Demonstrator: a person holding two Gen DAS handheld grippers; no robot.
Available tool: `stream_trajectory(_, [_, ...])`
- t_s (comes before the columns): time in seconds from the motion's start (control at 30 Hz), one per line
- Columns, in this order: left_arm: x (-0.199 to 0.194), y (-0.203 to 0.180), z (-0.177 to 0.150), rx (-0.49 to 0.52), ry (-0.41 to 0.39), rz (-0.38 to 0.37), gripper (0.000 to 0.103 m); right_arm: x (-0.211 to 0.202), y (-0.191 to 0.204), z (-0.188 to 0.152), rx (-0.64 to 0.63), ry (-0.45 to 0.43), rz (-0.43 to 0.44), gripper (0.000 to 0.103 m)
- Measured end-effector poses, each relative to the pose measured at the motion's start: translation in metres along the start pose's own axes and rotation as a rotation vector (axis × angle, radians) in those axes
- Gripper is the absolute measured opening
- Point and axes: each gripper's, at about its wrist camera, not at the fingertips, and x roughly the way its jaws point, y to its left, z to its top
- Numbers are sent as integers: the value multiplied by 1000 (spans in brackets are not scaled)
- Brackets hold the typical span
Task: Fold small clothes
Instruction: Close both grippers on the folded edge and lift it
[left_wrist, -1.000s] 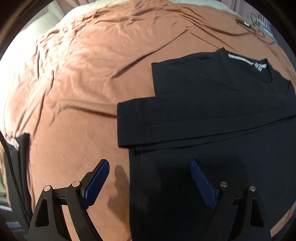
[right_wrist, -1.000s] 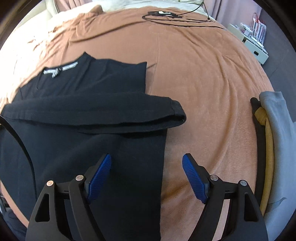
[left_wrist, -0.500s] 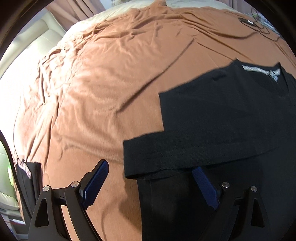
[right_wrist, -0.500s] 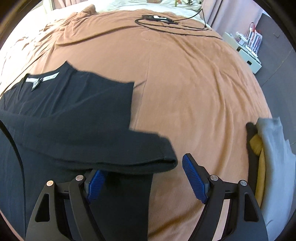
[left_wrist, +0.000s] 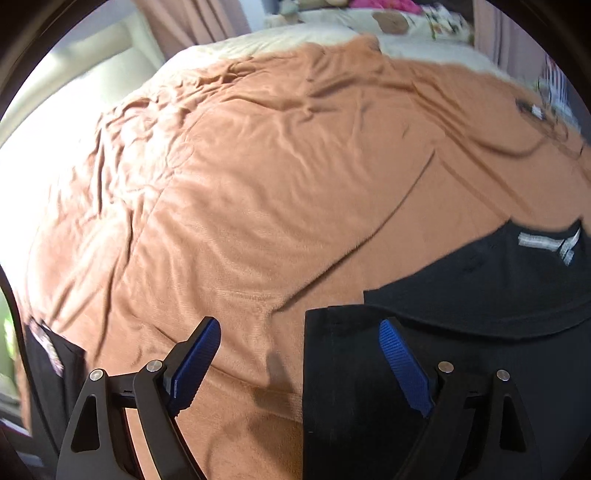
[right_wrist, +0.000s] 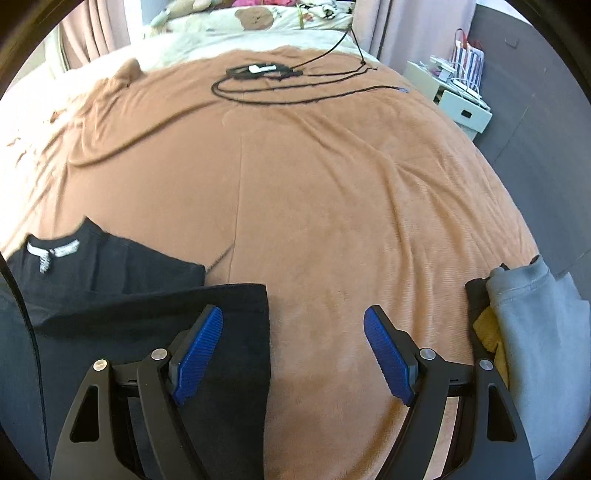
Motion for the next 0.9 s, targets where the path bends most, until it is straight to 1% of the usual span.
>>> stream_trajectory(0.07, [-2,9,-7,-42,14,-48,79,-3,-2,-6,4,-4,42,78])
stream_trajectory(0.1, [-1,12,-8,-60,24,-74,69,-5,-3,-10,4,-4,58,78])
stream_trajectory(0.13, [1,16,-10,-78,38,-105,60,-5,-3,-13,3,-4,77,73])
stream_trajectory(0.17, [2,19,-12,-96,49,-127,56,-4,-3,-17,-1,0,98,67])
stream_trajectory(0.2, [3,20,-16,-112,56,-144,51,-2,-4,-17,-3,6,110,65])
stream_trajectory(0.27, [5,22,-22,-136,66,-181,49,0,-6,-23,2,20,131,59])
stream_trajectory(0.37, [12,21,-29,-152,94,-212,49,9,-10,-25,15,44,174,59])
stream_trajectory(0.43, [20,21,-30,-169,109,-235,49,16,-11,-27,14,57,187,59])
stream_trajectory(0.5, [24,21,-29,-189,114,-260,48,23,-13,-21,13,67,198,57])
stream_trajectory(0.57, [31,21,-27,-208,117,-277,46,29,-12,-15,25,80,223,49])
stream_trajectory(0.6, [33,21,-27,-220,119,-288,44,30,-12,-13,32,84,232,48])
stream_trajectory(0.63, [35,22,-26,-235,120,-300,40,34,-12,-10,39,85,242,46])
stream_trajectory(0.67, [36,23,-26,-247,121,-313,36,36,-12,-8,47,84,255,41])
stream_trajectory(0.7, [37,24,-25,-255,124,-323,30,38,-13,-7,52,84,267,39])
stream_trajectory(0.73, [37,24,-25,-263,126,-326,23,41,-12,-6,59,84,281,35])
stream_trajectory(0.77, [37,25,-25,-270,127,-329,20,43,-13,-4,70,83,293,32])
stream_trajectory(0.8, [36,25,-26,-277,126,-336,16,44,-14,-3,77,83,298,31])
stream_trajectory(0.83, [34,25,-26,-280,125,-335,10,46,-15,-3,82,84,301,27])
stream_trajectory(0.87, [32,26,-27,-282,122,-328,5,46,-16,-2,87,83,301,19])
stream_trajectory(0.9, [28,28,-28,-287,116,-322,2,46,-18,-2,94,80,298,14])
